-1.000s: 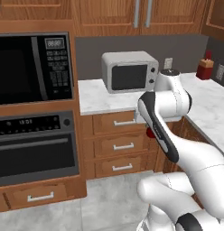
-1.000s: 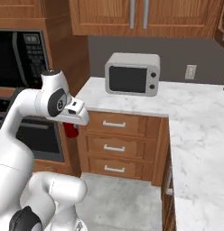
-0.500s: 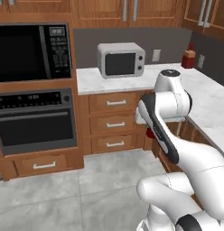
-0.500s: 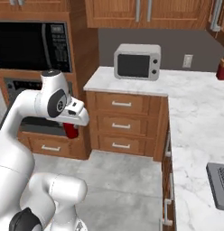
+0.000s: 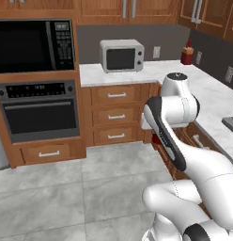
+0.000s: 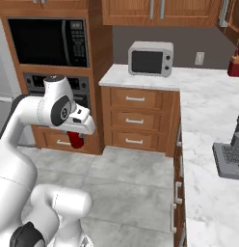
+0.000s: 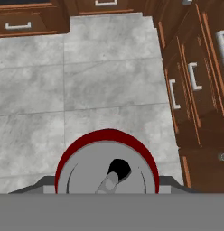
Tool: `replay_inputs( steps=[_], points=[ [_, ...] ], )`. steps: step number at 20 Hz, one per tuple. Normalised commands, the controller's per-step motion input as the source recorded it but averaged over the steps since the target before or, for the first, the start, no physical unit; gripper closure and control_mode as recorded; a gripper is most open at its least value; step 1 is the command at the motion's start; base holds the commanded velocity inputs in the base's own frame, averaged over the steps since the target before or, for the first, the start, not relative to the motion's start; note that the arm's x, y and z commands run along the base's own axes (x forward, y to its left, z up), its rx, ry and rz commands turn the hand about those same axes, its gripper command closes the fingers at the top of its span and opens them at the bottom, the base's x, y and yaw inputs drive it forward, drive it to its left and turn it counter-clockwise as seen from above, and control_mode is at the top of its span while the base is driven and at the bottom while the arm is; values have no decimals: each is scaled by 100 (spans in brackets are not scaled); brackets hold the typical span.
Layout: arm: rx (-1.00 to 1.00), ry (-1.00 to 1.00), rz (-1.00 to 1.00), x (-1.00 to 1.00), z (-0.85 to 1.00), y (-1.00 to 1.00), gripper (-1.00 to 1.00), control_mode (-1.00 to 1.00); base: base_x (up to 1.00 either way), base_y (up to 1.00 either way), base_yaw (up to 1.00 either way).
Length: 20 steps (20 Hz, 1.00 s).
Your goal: Four empty soda cans are scattered around the kitchen. Gather all the cans and cluster them next to the stove for recycling.
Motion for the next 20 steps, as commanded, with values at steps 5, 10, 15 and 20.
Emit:
replay_inputs(
  steps=[5,10,15,20],
  points=[
    [0,0,0,0,0,0,100,100,-60,-4,-25],
    [0,0,0,0,0,0,100,100,-6,0,-48],
    [0,0,0,0,0,0,100,100,0,0,-50],
    [0,0,0,0,0,0,100,100,0,0,-50]
  ],
)
